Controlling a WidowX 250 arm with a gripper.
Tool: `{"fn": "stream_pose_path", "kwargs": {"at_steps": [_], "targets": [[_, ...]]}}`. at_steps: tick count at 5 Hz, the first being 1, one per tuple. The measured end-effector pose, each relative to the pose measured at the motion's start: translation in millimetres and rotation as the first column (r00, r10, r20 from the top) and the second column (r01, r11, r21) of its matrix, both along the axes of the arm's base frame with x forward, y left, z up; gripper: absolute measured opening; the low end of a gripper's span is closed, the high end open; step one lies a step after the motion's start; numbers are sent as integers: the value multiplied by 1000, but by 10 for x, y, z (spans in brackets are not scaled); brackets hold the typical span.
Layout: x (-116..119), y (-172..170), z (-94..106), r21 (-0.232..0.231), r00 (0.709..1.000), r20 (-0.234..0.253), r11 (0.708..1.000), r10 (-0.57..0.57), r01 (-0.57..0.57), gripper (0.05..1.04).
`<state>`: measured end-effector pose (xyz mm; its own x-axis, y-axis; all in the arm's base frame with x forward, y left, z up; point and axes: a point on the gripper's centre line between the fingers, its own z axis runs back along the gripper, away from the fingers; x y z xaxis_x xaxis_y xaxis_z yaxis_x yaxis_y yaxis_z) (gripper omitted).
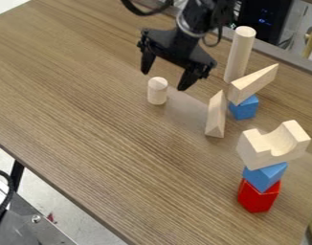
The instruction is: Move the small cylinder to the left
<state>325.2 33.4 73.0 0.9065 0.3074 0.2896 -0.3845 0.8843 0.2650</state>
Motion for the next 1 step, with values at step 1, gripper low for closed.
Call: {"fn": "stream_pose_path", "kwargs": {"at_steps": [1], "targets": [[29,20,292,1,998,64,1000,15,-15,1003]]}}
